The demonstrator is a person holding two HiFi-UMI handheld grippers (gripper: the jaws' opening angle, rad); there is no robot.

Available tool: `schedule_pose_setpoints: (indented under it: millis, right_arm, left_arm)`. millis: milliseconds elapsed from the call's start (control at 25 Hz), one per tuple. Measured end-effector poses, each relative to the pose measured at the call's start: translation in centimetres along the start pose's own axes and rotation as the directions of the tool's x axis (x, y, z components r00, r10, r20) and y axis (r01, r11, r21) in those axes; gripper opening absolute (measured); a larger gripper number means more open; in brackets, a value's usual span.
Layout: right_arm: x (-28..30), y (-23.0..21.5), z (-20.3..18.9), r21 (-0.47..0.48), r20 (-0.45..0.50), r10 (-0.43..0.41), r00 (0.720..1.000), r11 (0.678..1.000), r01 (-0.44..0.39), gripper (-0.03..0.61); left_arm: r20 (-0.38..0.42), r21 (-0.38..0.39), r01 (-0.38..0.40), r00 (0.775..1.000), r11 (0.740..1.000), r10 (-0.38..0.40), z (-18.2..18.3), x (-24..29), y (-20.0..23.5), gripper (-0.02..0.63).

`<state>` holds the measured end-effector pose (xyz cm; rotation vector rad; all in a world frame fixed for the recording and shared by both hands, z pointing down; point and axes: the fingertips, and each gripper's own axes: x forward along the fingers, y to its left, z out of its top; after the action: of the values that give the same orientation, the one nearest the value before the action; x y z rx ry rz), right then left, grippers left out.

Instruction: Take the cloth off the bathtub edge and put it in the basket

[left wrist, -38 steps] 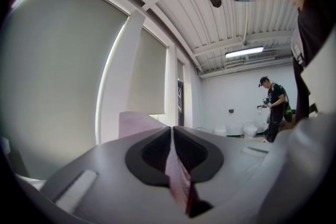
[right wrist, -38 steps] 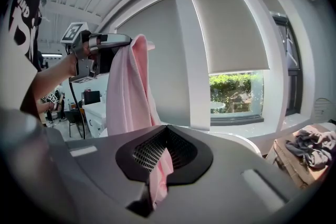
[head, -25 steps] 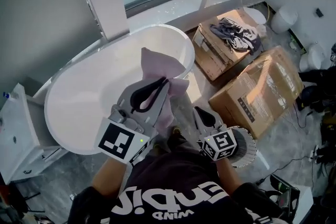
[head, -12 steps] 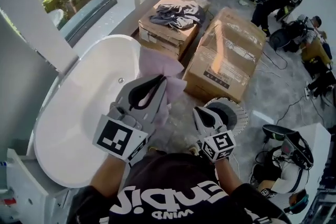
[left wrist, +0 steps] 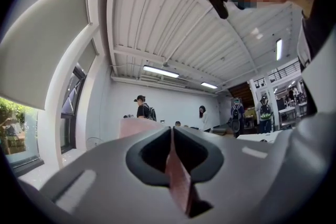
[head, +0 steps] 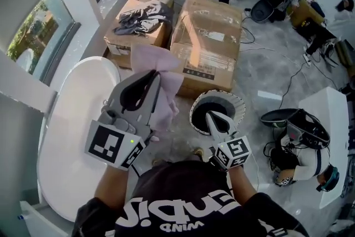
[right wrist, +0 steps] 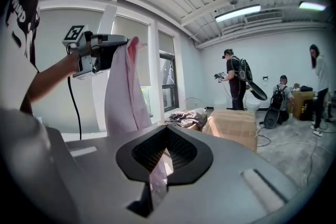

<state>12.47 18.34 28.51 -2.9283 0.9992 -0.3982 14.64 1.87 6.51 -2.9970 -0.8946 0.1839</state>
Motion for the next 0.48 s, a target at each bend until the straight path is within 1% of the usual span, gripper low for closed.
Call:
schedule_pose_setpoints:
  millis: [240,480]
  right_arm:
    - [-2.8,-4.1,-0.3,0.025,0.013,-0.075,0.997,0.997,0.074,0.009]
    - [-5.8,-7.9,-1.4,0.055,0.019,-0.151,0.988,0.987,0.15,0.009]
  left_arm:
    - [0.008,-0.004,0.103,0.995,0.995,-0.103,-0.1,4.7,-4.5,0.015]
    - [0.003,-0.015,0.19,0.982,0.982,-0.19,-0.9,8.2,-8.8,0.015]
